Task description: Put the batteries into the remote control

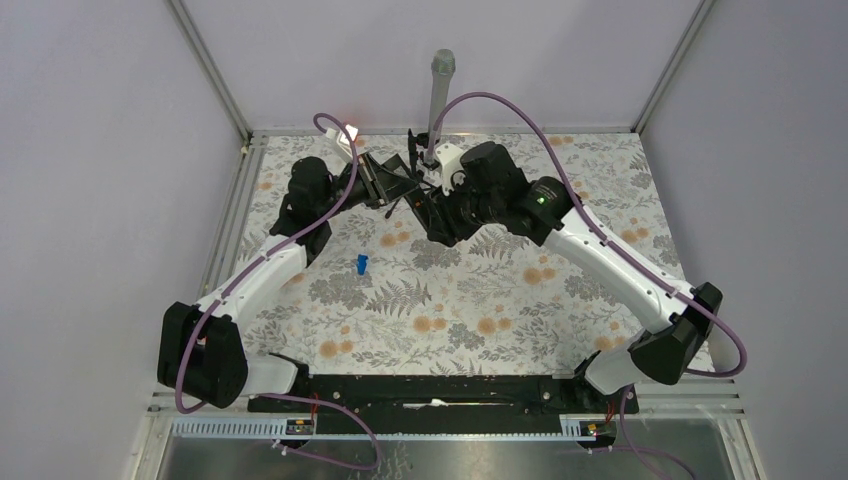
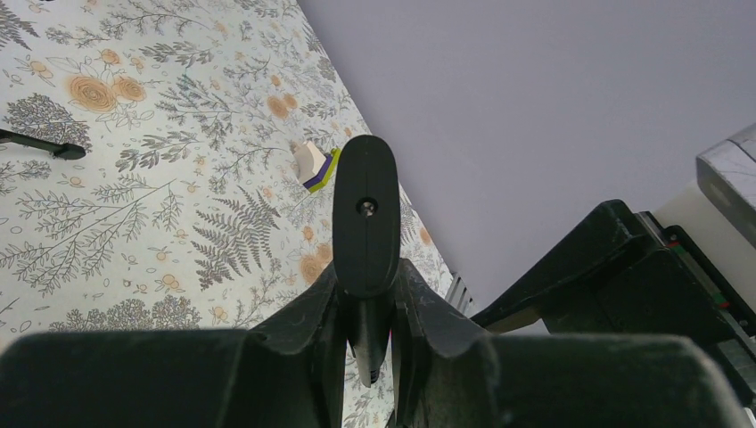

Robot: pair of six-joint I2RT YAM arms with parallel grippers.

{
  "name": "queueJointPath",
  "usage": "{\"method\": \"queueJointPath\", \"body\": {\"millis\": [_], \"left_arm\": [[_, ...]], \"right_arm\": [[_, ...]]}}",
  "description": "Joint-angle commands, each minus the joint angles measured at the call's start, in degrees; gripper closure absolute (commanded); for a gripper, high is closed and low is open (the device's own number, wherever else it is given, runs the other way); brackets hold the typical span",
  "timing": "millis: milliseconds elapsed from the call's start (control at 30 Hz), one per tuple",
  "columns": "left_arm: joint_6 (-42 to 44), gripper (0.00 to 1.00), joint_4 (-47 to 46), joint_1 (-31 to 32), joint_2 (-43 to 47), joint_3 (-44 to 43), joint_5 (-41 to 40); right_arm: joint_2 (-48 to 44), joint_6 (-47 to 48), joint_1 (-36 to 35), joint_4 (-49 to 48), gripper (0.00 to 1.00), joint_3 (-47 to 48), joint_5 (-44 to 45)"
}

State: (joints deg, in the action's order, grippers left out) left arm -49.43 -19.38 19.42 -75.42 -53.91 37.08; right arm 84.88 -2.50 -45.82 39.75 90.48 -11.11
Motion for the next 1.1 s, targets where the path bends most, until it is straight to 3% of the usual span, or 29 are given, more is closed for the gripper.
{"method": "queueJointPath", "body": {"millis": [0, 467, 700, 1067], "left_arm": [[0.1, 1.00, -3.7, 0.2, 0.8, -0.4, 0.3], [0.0, 1.00, 1.5, 0.3, 0.6, -3.1, 3.2], [-0.7, 1.00, 8.8, 0.3, -0.8, -7.2, 4.5], [-0.9, 1.00, 9.9, 0.3, -1.6, -8.1, 4.2]], "right_arm": [[1.8, -0.3, -0.6, 1.8, 0.64, 3.3, 2.3], [4.3, 1.0, -1.1, 1.0, 0.64, 4.4, 6.6], [5.4, 1.3, -1.3, 0.4, 0.64, 4.5, 5.6], [6.1, 1.1, -1.9, 0.3, 0.64, 4.7, 5.3]]}}
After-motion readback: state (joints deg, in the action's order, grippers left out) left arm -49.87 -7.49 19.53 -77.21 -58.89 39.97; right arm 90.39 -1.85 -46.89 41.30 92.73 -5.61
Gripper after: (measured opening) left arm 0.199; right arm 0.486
